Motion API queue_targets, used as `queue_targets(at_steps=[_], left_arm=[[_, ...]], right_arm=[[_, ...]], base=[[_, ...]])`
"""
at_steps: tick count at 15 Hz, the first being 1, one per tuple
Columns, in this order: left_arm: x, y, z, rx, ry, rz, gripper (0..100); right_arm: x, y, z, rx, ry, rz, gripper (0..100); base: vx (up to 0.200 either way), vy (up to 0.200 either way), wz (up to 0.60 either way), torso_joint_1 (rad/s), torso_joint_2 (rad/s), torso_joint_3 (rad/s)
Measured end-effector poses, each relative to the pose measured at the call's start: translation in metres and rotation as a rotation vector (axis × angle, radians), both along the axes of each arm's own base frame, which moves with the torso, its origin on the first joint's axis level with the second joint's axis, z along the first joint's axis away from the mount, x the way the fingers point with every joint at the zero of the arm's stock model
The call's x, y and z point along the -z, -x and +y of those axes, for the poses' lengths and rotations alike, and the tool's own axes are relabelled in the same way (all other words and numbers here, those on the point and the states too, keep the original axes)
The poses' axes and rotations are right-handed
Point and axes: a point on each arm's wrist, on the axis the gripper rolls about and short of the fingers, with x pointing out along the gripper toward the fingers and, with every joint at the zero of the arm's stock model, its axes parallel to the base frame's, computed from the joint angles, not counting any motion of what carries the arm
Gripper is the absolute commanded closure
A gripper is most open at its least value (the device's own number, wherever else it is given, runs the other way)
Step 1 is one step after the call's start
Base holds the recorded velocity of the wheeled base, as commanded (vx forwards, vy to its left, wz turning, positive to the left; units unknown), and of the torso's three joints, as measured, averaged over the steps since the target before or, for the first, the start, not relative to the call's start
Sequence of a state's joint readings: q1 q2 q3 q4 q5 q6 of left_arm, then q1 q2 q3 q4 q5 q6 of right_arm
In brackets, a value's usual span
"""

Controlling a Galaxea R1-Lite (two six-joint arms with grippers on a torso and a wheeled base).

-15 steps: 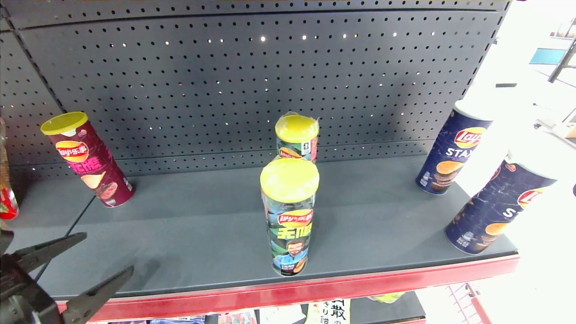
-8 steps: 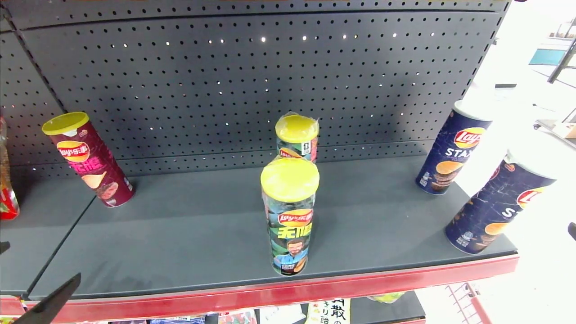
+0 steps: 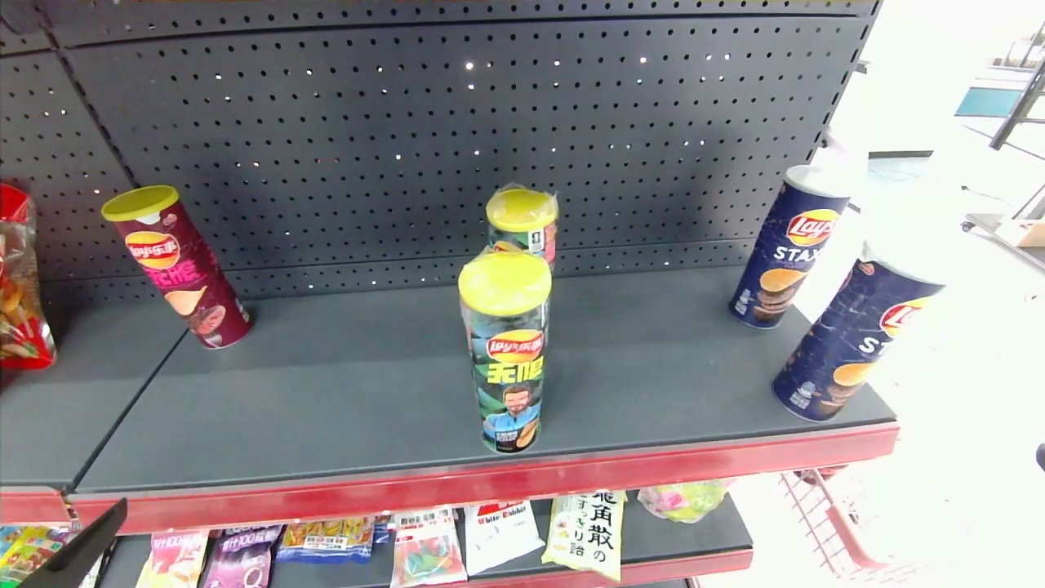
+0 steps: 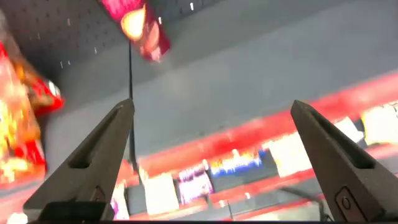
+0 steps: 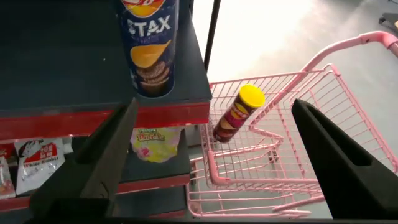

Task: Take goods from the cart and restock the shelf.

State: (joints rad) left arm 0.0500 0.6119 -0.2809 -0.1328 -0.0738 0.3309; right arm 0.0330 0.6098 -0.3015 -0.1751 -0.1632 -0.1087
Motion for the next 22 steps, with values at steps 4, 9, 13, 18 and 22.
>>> queue_targets(at_steps=[4, 9, 13, 18, 22], left_arm=[[0.009, 0.008, 0.0, 0.0, -0.001, -0.01, 0], [0.024, 0.018, -0.001, 0.003, -0.001, -0.016, 0], [0.027, 0.021, -0.001, 0.006, -0.001, -0.028, 0], [0.032, 0.025, -0.001, 0.006, -0.001, -0.007, 0], [0.034, 0.029, -0.002, 0.004, -0.005, -0.001, 0]], right_arm=[[0.0, 0.003, 0.0, 0.004, 0.021, -0.011, 0], [0.0, 0.006, 0.0, 0.002, 0.043, -0.02, 0], [0.0, 0.006, 0.0, 0.003, 0.048, -0.022, 0], [0.002, 0.005, 0.0, -0.002, 0.049, -0.008, 0], [0.004, 0.005, 0.0, -0.001, 0.05, -0.002, 0]], base=[[0.0, 0.0, 0.0, 0.0, 0.0, 0.0], [0.0, -0.16, 0.0, 0.001, 0.0, 0.003], [0.0, -0.2, 0.0, 0.009, 0.0, 0.0], [0.0, -0.16, 0.0, 0.004, 0.0, 0.0], [-0.1, 0.0, 0.0, 0.001, 0.0, 0.002]])
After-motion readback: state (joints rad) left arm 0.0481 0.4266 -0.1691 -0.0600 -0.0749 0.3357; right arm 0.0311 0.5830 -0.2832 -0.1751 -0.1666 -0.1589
